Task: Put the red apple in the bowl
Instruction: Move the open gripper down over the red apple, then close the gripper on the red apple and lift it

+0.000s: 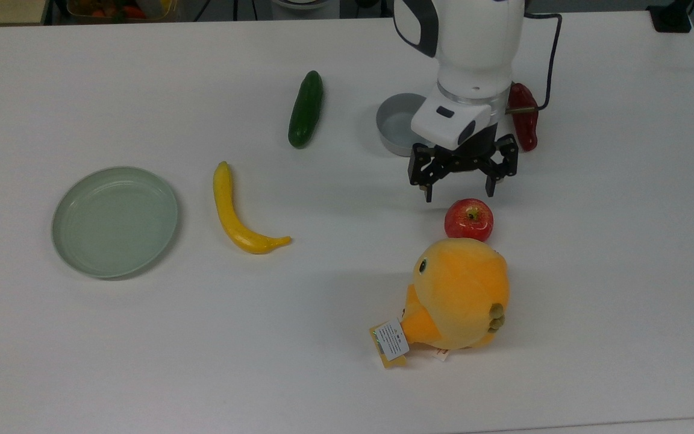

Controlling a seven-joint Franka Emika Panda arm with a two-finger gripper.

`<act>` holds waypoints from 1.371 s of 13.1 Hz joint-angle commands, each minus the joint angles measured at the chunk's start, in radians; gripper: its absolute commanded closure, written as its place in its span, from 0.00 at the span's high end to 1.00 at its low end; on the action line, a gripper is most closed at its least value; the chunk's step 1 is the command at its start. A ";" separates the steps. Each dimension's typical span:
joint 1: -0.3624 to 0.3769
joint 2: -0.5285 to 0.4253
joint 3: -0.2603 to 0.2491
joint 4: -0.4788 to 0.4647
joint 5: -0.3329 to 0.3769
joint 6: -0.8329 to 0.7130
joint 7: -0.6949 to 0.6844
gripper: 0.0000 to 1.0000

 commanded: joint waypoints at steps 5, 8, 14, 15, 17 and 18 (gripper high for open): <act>0.044 0.134 -0.001 0.106 -0.080 0.044 0.052 1.00; 0.049 0.169 -0.002 0.124 -0.098 0.045 0.057 1.00; 0.036 0.156 0.017 0.118 -0.166 0.042 0.100 0.10; 0.027 0.118 0.027 0.092 -0.163 0.042 0.100 0.10; 0.001 0.024 0.051 0.014 -0.147 0.027 0.095 0.10; -0.012 -0.025 0.060 -0.038 -0.144 0.025 0.095 0.10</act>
